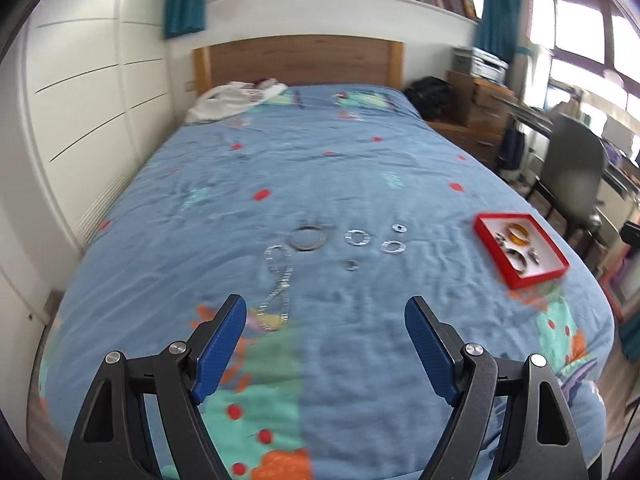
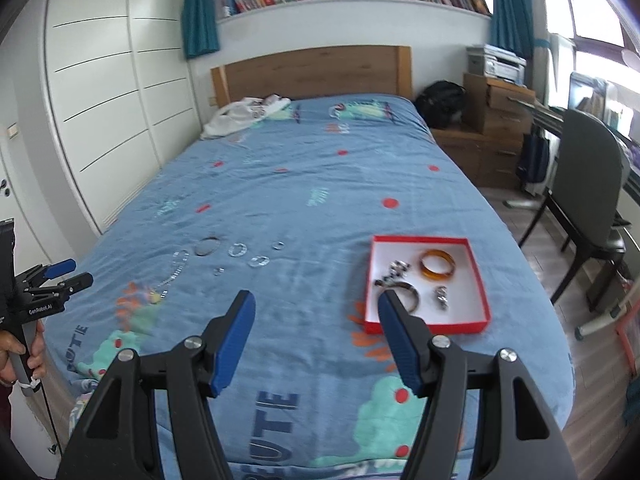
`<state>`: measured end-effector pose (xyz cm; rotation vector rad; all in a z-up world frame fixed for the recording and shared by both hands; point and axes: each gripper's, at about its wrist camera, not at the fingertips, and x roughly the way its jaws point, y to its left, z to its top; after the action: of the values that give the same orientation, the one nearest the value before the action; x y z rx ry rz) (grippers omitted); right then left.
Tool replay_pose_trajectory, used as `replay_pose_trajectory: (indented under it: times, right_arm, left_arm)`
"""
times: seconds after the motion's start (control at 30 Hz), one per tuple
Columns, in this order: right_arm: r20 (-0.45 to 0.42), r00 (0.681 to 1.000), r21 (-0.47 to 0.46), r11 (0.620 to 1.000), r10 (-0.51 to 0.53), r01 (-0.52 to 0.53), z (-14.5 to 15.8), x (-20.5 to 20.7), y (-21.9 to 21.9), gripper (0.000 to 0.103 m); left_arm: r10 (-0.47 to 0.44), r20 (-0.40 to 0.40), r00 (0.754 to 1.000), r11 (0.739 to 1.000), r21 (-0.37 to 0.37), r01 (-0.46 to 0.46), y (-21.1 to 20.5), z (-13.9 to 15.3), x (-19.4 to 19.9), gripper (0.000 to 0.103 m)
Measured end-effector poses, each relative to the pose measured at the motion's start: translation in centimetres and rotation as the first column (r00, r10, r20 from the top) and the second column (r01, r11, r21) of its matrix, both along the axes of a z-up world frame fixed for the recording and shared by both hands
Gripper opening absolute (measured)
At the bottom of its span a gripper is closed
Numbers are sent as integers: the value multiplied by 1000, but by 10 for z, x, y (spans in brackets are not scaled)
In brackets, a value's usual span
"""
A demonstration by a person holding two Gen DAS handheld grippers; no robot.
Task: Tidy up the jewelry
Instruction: 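Withdraw both grippers from the box toward the remaining jewelry, then grasp the silver chain necklace with the left gripper while the right gripper approaches the silver rings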
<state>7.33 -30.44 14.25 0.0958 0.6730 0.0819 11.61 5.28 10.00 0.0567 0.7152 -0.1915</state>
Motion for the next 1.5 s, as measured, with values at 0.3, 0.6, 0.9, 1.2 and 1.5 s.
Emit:
replay_pose_trajectory:
  times: [0.3, 0.6, 0.9, 1.2, 1.5]
  right_arm:
    - [5, 998, 24, 998, 61, -61, -9, 18, 32, 63]
    - [-36, 997, 57, 996, 73, -71, -49, 53, 52, 63]
    - [-86, 992, 90, 992, 96, -88, -91, 108, 87, 63]
    - [-126, 985, 105, 989, 114, -101, -126, 155, 116, 63]
    - [-159, 973, 103, 983, 168, -153, -158, 217, 151, 63]
  left_arm:
    - [99, -36, 994, 995, -25, -100, 34, -23, 8, 83]
    - [111, -79, 991, 993, -34, -114, 44, -65, 41, 83]
    - [71, -126, 989, 997, -15, -73, 47, -100, 92, 83]
    - [43, -143, 989, 998, -28, -48, 50, -128, 141, 83]
    - [-24, -169, 985, 999, -31, 19, 43, -160, 182, 83]
